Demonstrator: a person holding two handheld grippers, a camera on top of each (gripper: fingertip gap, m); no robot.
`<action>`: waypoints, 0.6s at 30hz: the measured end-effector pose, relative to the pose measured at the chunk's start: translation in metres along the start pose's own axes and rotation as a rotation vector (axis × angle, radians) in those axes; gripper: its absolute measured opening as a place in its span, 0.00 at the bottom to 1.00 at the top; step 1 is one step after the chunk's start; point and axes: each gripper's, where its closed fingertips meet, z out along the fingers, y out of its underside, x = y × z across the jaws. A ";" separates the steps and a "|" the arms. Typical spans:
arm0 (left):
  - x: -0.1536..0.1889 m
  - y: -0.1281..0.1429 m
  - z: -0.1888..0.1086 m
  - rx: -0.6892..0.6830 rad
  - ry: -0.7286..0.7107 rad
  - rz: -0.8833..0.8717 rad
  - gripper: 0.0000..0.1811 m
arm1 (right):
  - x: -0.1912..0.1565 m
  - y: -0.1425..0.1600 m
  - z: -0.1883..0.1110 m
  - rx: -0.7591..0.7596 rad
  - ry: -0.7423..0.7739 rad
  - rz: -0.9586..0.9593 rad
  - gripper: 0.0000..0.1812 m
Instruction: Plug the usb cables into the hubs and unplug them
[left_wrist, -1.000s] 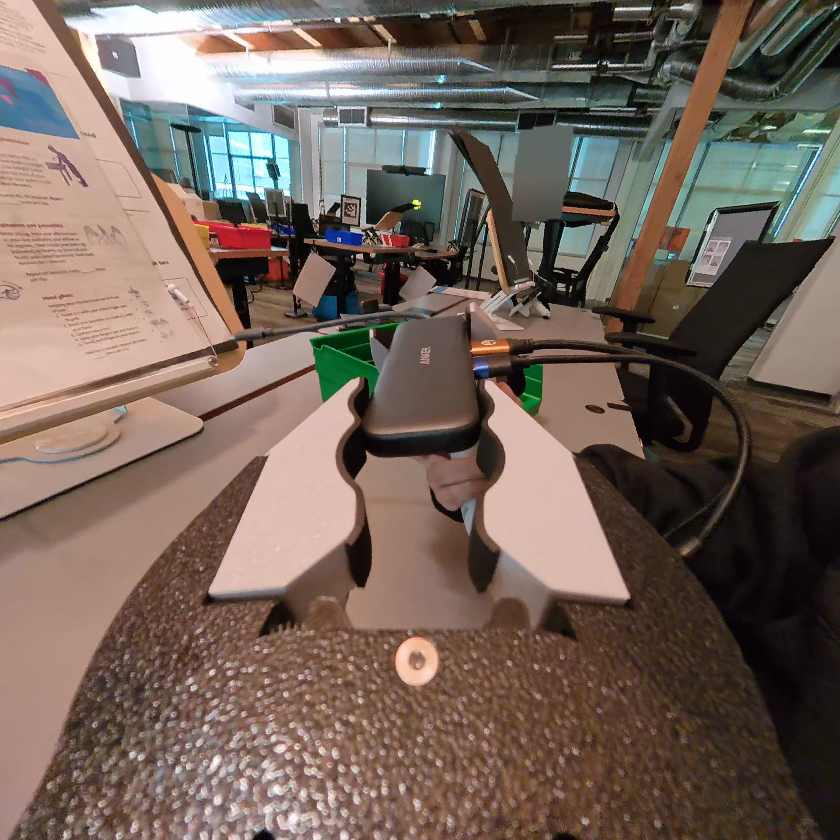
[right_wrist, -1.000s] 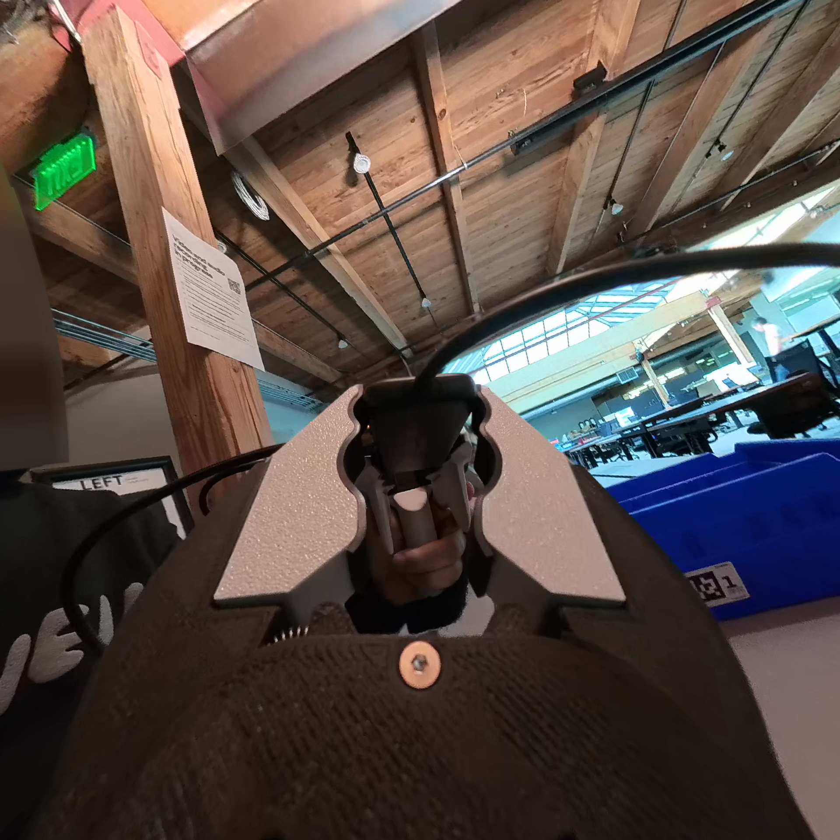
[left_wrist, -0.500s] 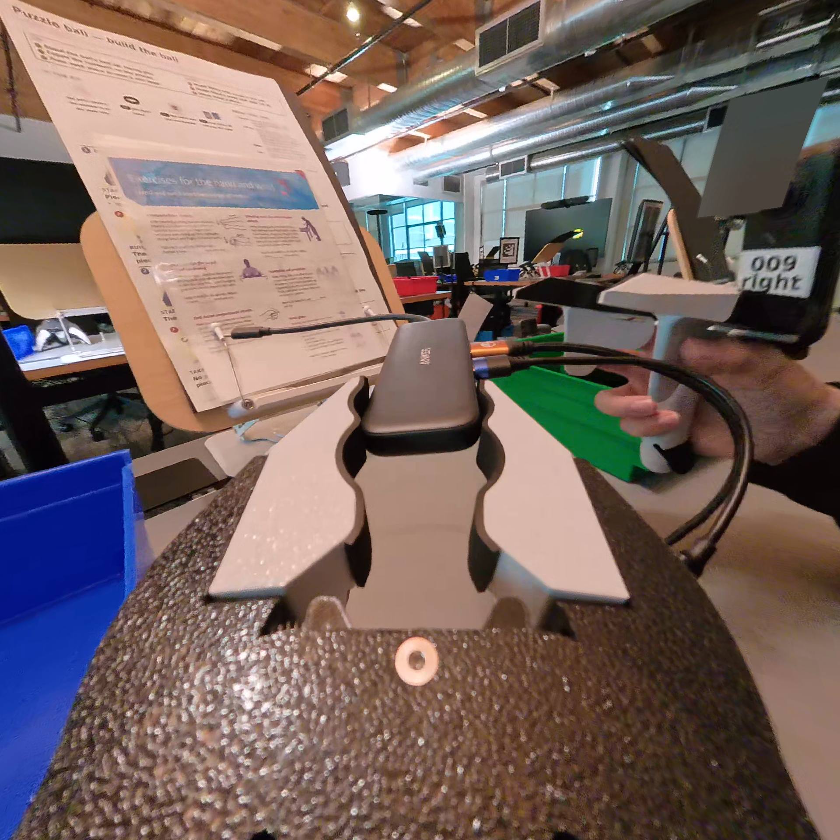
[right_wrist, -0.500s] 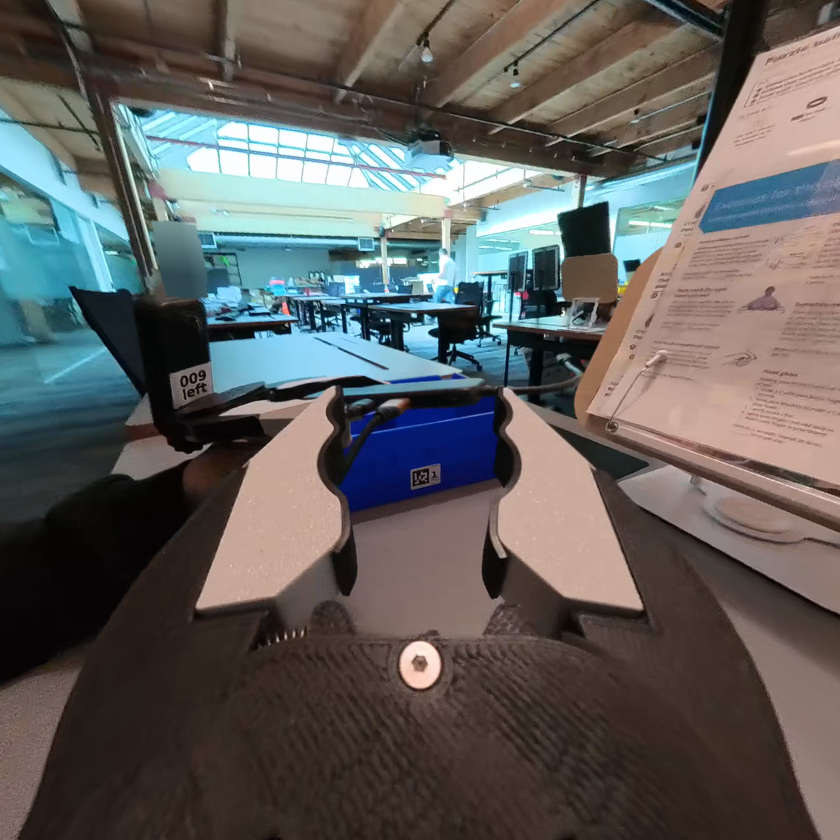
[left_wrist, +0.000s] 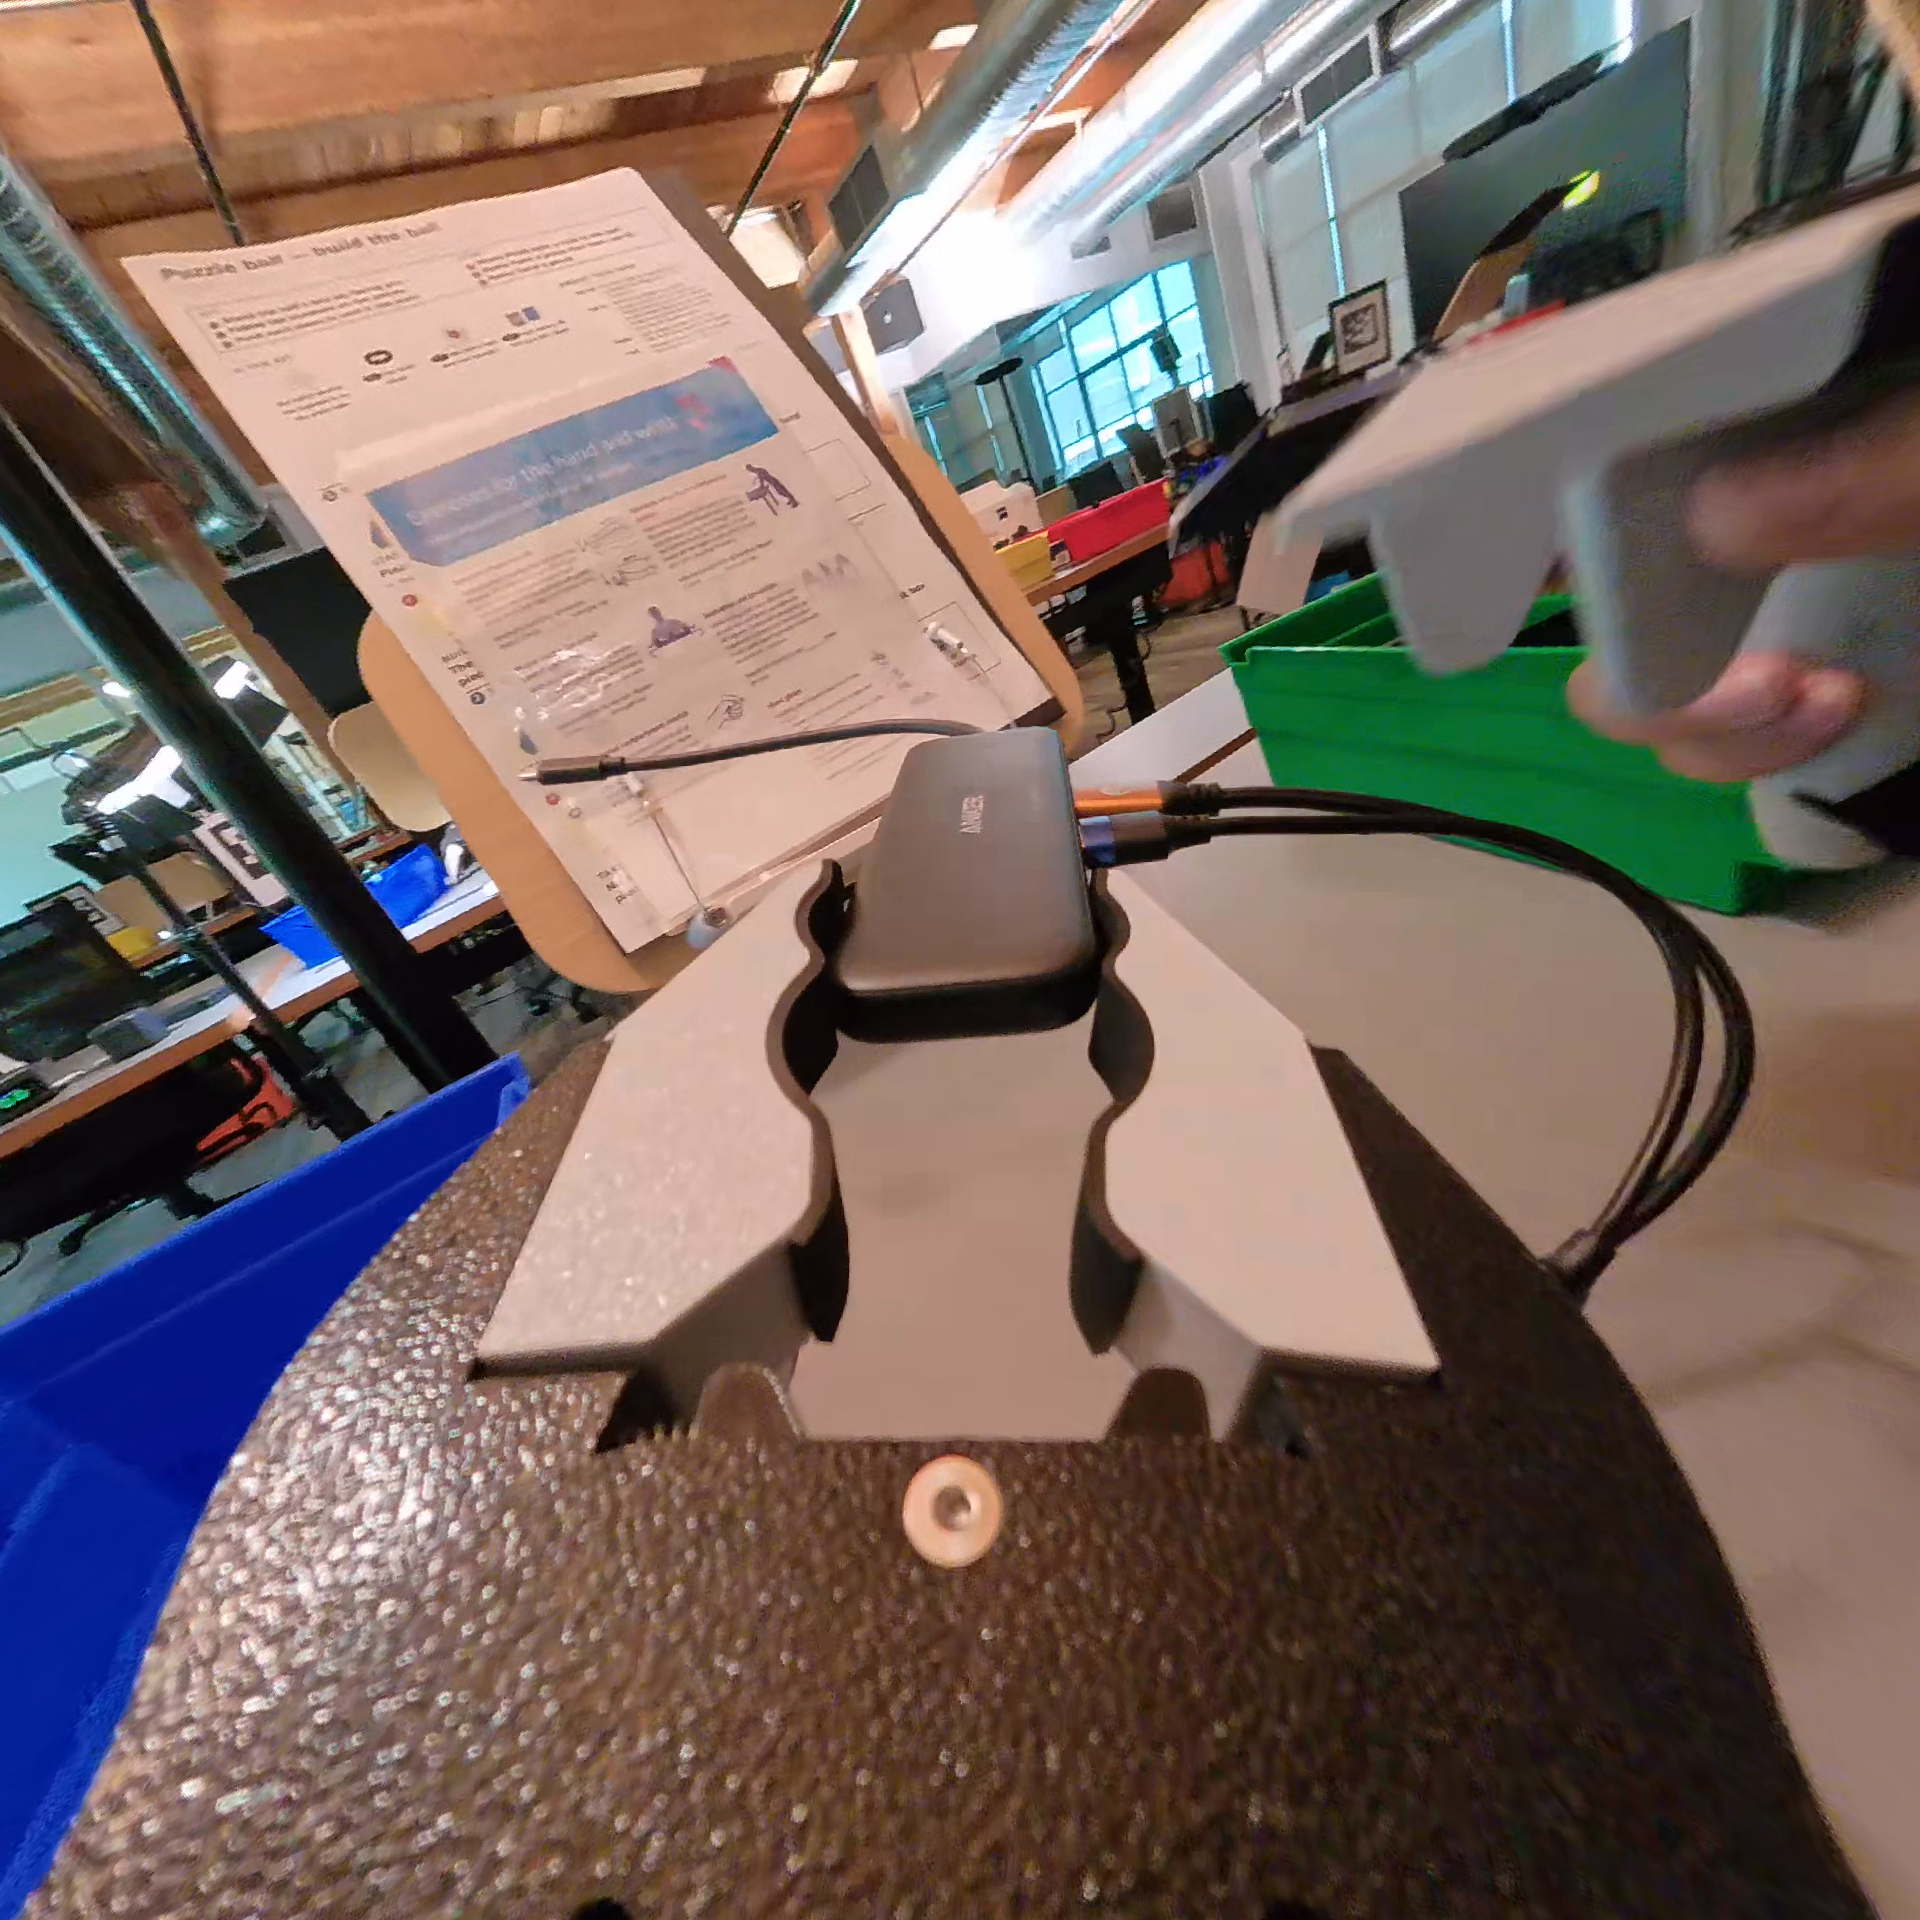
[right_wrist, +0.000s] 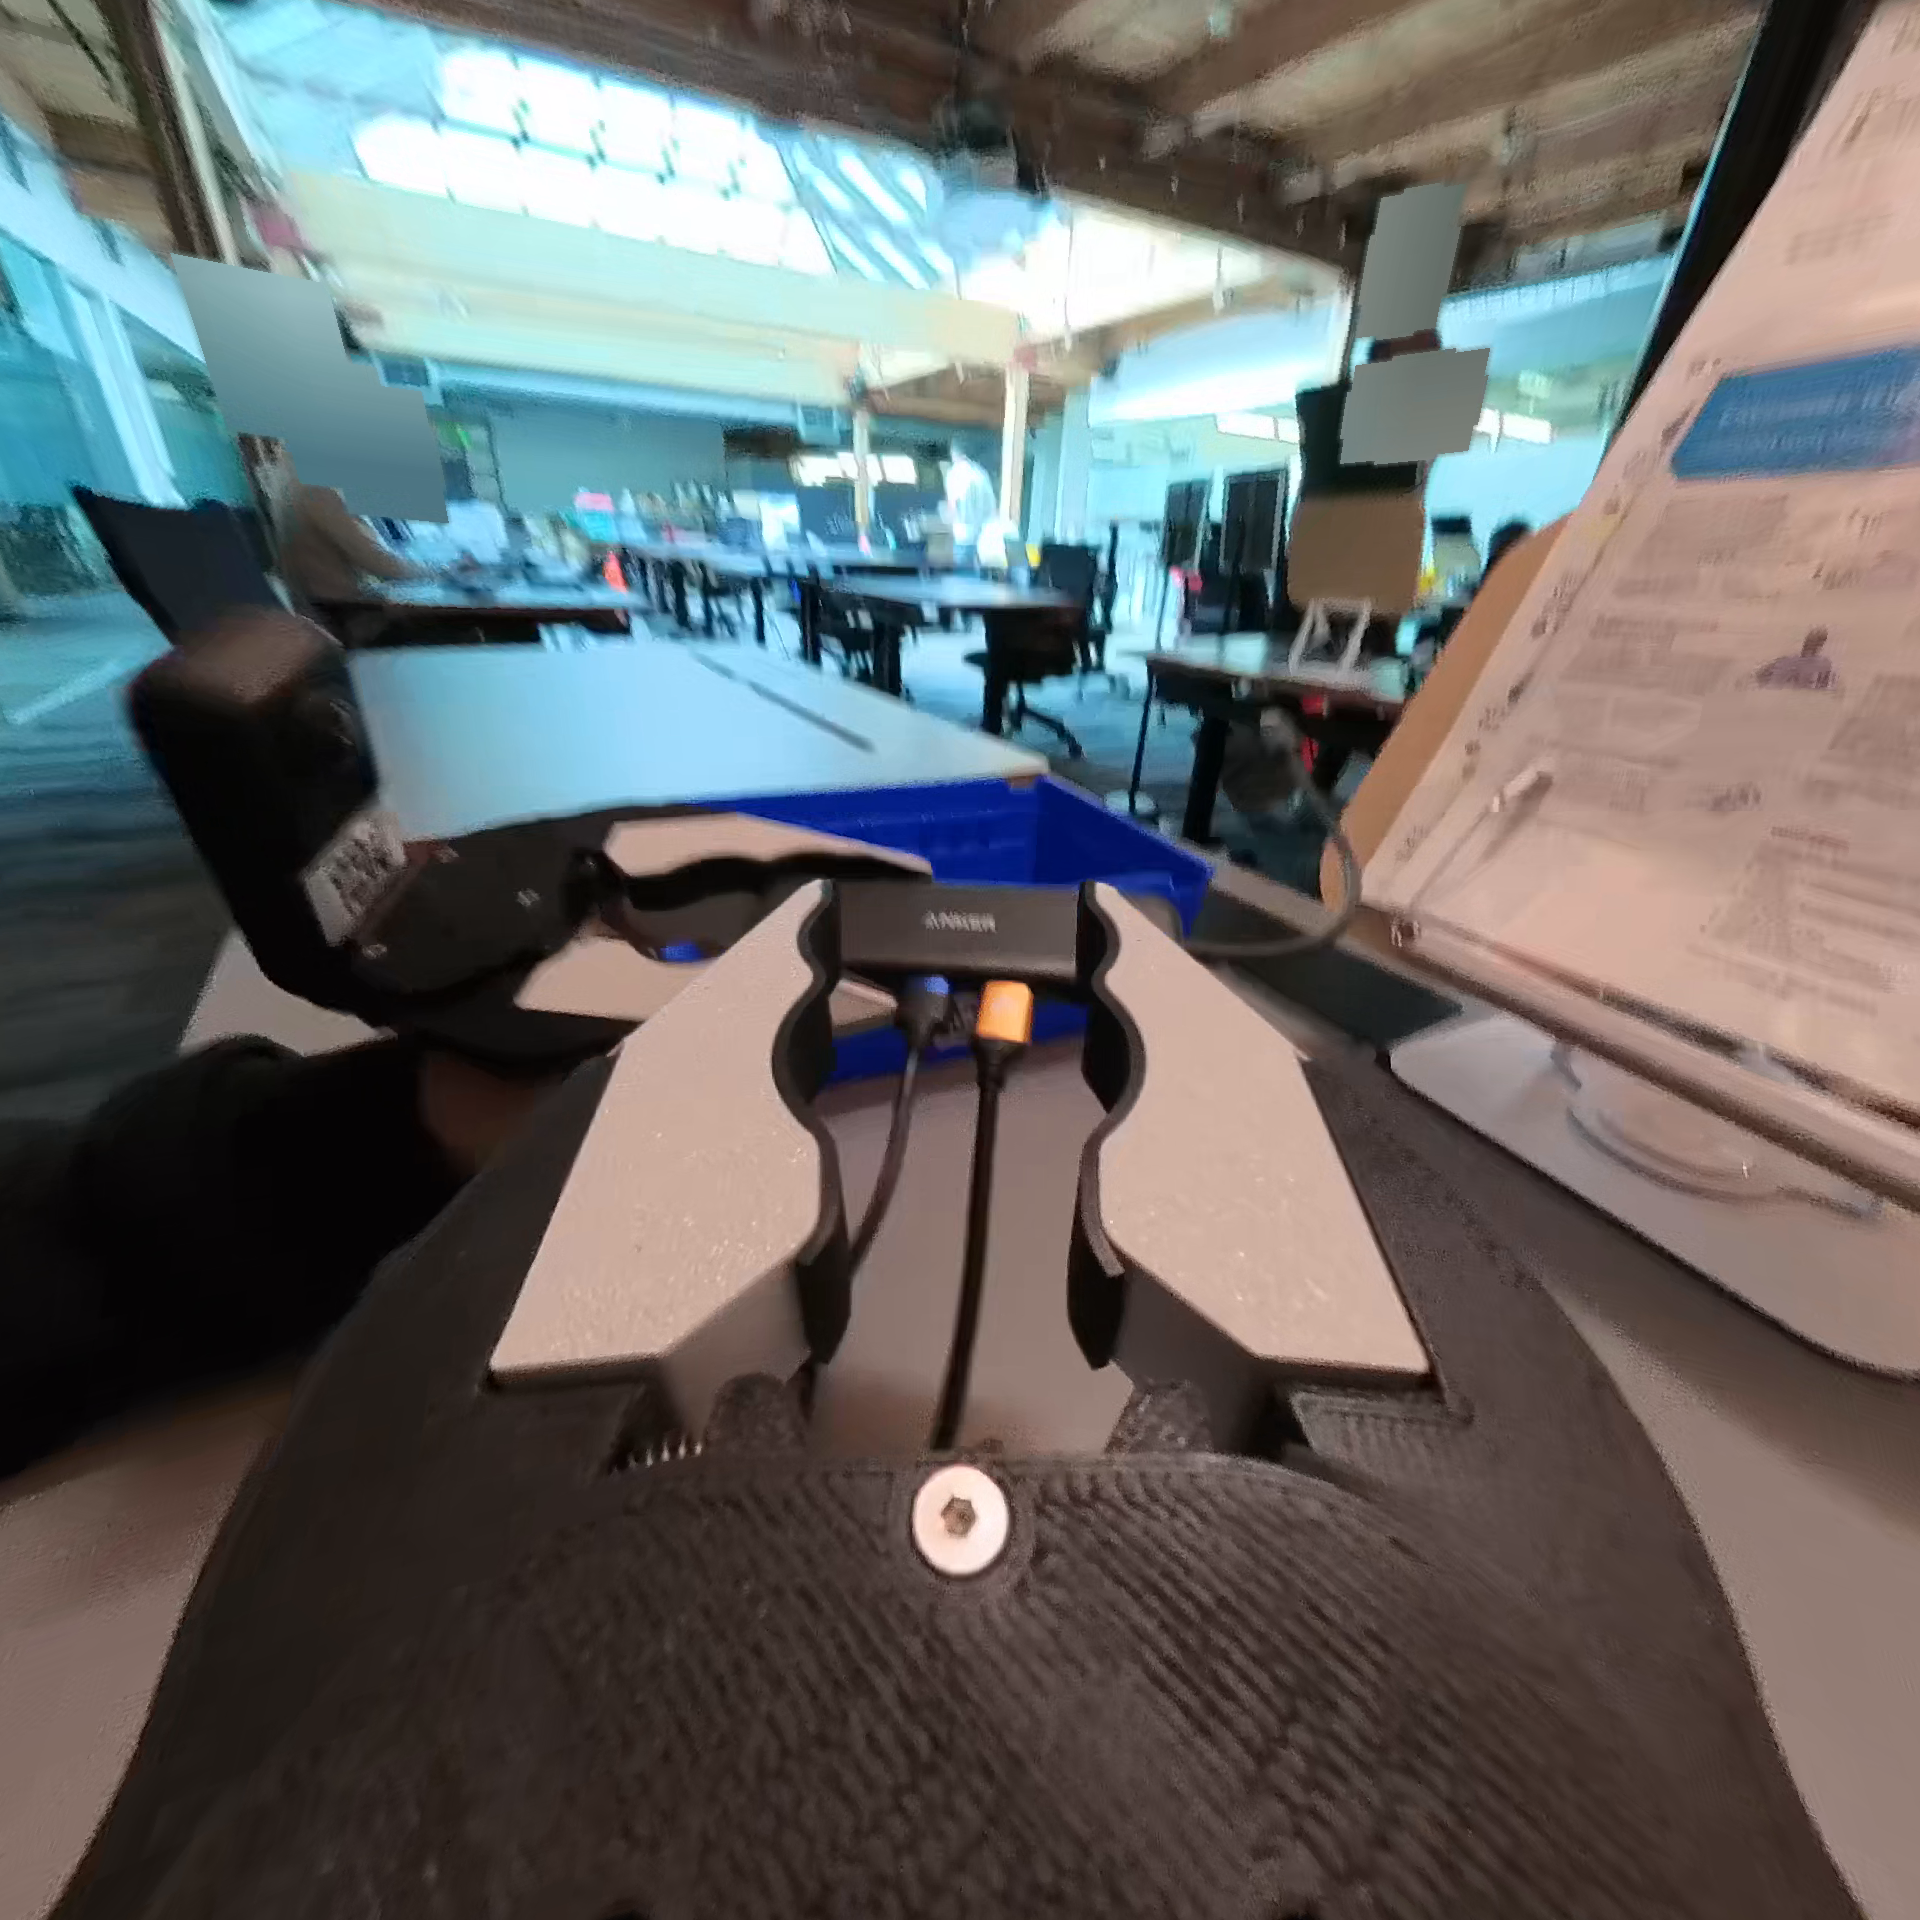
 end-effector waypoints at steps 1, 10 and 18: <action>0.003 -0.001 0.001 0.006 0.009 -0.004 0.25 | 0.004 0.014 0.003 -0.061 0.018 -0.003 0.24; 0.015 0.009 0.007 -0.011 0.095 -0.263 0.25 | 0.019 0.051 0.011 -0.189 0.069 0.077 0.14; 0.010 0.013 0.007 0.013 0.119 -0.483 0.25 | 0.024 0.058 0.007 -0.284 0.151 0.025 0.19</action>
